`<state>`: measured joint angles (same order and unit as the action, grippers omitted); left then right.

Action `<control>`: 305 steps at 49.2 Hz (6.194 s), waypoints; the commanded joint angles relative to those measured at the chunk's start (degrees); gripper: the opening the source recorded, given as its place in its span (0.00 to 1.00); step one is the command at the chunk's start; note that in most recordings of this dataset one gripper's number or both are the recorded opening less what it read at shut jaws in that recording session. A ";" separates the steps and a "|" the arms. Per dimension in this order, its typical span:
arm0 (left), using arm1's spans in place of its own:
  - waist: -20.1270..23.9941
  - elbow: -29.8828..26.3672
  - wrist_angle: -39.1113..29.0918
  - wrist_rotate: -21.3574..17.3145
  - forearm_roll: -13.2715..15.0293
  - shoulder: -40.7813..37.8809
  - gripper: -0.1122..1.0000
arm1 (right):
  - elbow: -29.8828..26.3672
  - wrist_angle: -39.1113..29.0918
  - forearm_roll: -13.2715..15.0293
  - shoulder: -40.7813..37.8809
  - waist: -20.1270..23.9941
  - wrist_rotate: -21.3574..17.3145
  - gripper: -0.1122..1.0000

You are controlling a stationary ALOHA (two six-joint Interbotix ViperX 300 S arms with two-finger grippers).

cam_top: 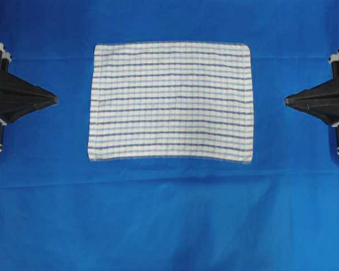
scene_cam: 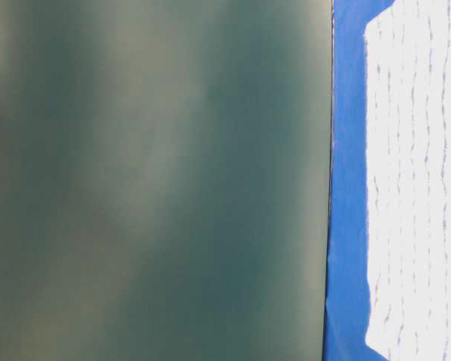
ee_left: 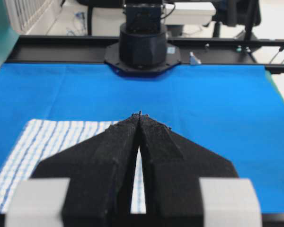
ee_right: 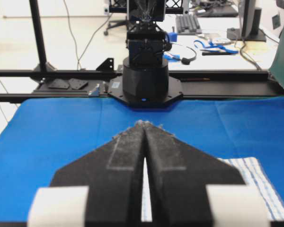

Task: Fold the blue towel.
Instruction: 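Move both grippers to the towel's far corners and grasp them, then lift far corners and fold toward the near edge with both grippers, then open both grippers and release the folded edge, then grasp the folded strip's left and right ends with both grippers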

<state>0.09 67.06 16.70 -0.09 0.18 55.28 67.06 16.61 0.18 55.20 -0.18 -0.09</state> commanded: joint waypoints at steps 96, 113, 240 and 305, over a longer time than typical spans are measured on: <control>36.83 -7.12 20.39 2.46 1.49 -63.63 0.83 | -11.69 -1.41 2.46 -57.39 -38.06 -3.08 0.60; 37.00 -7.38 18.02 2.29 1.41 -65.39 0.24 | -11.95 -1.76 2.46 -57.57 -38.06 -2.99 0.15; -3.08 0.62 0.00 11.25 1.41 -38.94 0.14 | -4.04 -18.11 -0.53 -37.35 4.22 -25.14 0.15; 12.13 1.14 0.00 1.85 1.32 -30.23 0.72 | -5.27 -23.55 12.30 -30.85 -12.22 -24.08 0.68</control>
<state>11.51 69.52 14.33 1.93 1.49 27.42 62.31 -7.38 12.30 25.93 -11.43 -24.26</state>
